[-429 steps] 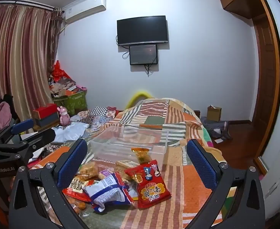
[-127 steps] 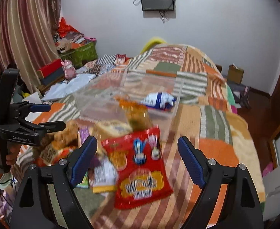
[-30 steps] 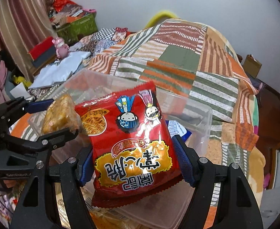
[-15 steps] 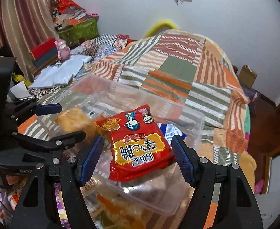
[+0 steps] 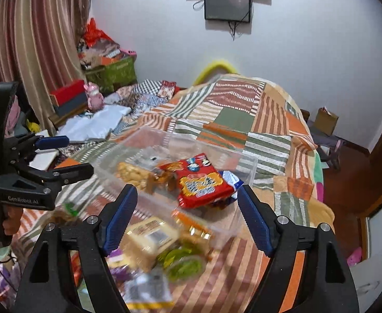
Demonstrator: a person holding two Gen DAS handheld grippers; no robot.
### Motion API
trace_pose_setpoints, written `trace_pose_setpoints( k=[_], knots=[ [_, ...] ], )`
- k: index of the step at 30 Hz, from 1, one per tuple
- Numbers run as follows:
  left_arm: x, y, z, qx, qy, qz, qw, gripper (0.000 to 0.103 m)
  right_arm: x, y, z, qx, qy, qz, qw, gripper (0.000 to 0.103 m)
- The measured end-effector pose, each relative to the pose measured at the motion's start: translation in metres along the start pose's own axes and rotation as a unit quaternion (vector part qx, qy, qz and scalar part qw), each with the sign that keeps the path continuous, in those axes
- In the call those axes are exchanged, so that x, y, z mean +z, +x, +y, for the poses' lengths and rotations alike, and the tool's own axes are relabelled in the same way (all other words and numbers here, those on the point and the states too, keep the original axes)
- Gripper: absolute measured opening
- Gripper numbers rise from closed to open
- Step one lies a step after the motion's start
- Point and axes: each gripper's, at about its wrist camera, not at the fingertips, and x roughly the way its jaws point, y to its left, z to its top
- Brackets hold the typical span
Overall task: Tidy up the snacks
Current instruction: 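Lower the red bag into the box with the right tool while the left drops puffs, then grasp the purple coconut roll with the right tool while the left grasps crackers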
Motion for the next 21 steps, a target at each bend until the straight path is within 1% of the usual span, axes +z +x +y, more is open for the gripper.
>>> trace_pose_setpoints(
  k=[2, 5, 9, 14, 19, 21],
  knots=[
    [-0.01, -0.008, 0.005, 0.003, -0.002, 0.003, 1.0, 0.096, -0.008, -0.009, 0.005, 0.004, 0.004, -0.007, 1.0, 0.078],
    [-0.032, -0.015, 0.013, 0.005, -0.005, 0.014, 0.9999, 0.096, -0.02, -0.017, 0.012, -0.002, 0.003, -0.016, 1.0, 0.078],
    [-0.061, -0.012, 0.023, 0.011, -0.016, 0.037, 0.9991, 0.096, -0.039, -0.023, 0.022, 0.005, 0.008, -0.015, 1.0, 0.078],
    [-0.101, -0.002, 0.035, 0.014, -0.043, 0.075, 0.9962, 0.096, -0.062, -0.018, 0.031, 0.013, 0.019, 0.0, 1.0, 0.078],
    [-0.136, 0.004, 0.05, 0.007, -0.083, 0.098, 0.9916, 0.096, -0.087, -0.006, 0.035, 0.021, 0.03, 0.027, 0.999, 0.078],
    [-0.143, 0.008, 0.051, 0.003, -0.091, 0.104, 0.9905, 0.096, -0.096, 0.0, 0.036, 0.026, 0.036, 0.04, 0.998, 0.078]
  ],
)
